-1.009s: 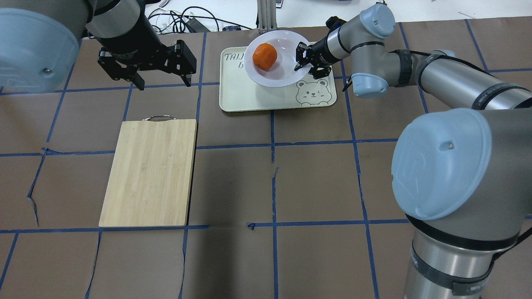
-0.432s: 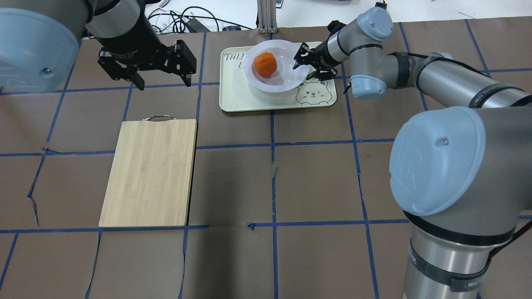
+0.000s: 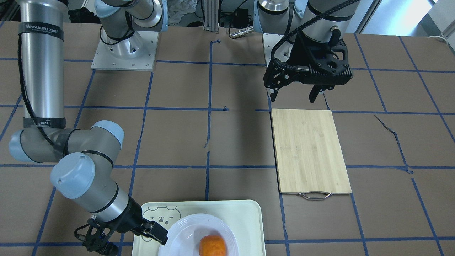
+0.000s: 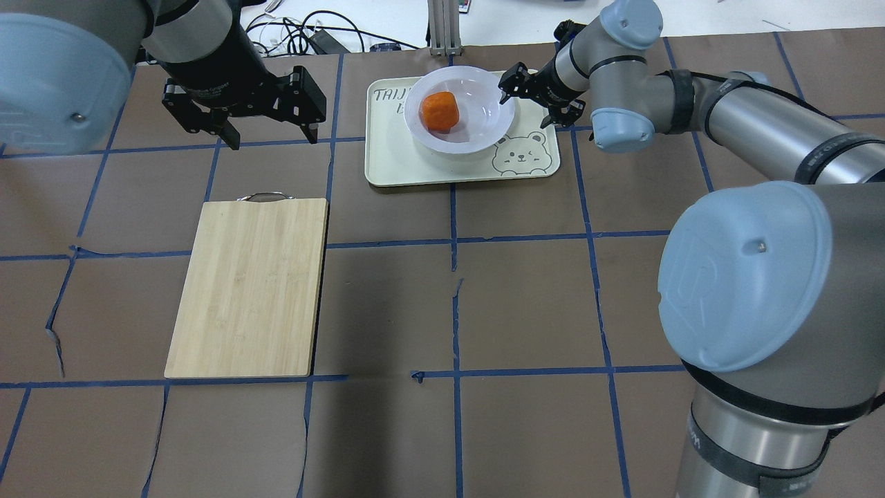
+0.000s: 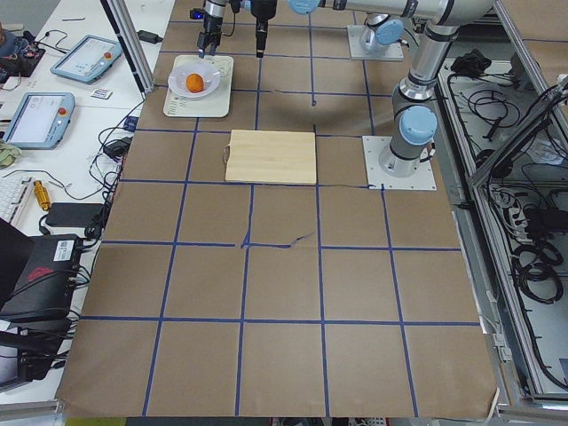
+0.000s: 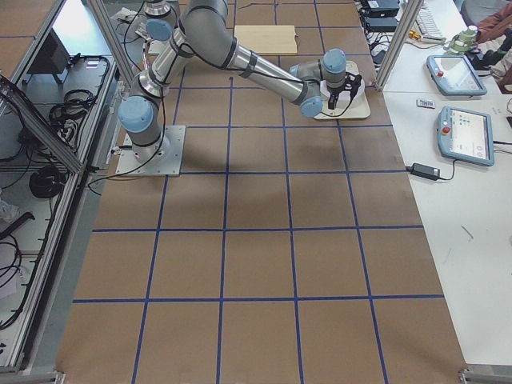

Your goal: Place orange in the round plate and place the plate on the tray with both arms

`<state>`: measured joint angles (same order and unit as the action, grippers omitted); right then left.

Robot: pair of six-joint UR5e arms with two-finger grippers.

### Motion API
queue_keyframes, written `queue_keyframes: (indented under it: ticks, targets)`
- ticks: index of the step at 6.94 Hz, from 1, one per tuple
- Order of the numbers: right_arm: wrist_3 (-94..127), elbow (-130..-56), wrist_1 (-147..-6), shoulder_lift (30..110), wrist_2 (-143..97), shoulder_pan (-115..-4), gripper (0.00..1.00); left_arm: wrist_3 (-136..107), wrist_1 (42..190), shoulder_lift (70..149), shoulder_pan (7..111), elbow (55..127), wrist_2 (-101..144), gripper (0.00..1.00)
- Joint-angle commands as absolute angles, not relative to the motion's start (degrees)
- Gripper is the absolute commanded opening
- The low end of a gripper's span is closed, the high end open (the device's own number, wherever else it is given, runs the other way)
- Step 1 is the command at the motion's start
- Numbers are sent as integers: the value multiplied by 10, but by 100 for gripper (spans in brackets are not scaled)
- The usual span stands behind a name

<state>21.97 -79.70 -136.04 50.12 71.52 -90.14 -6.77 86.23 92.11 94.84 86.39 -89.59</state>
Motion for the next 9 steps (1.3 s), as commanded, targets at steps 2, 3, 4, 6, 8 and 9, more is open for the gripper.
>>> queue_keyframes:
  ticks: [2,3,4,6,8,9]
  targets:
    - [77,-696,-1003,608,861,-902,100,-68,862,921,948,864,-896,100]
    - [36,-704,-959,647,892,-903,100,-68,862,921,948,864,-896,100]
    - [14,-723,-945,690,909,-902,100,-69,862,921,948,864,-896,100]
    - [3,-780,-947,763,905,-906,100,-68,863,920,948,864,-896,100]
    - [-14,-790,-954,792,911,-900,100,-68,863,921,948,864,-896,100]
    - [-14,-783,-947,793,911,-898,100,-69,863,920,948,864,-896,100]
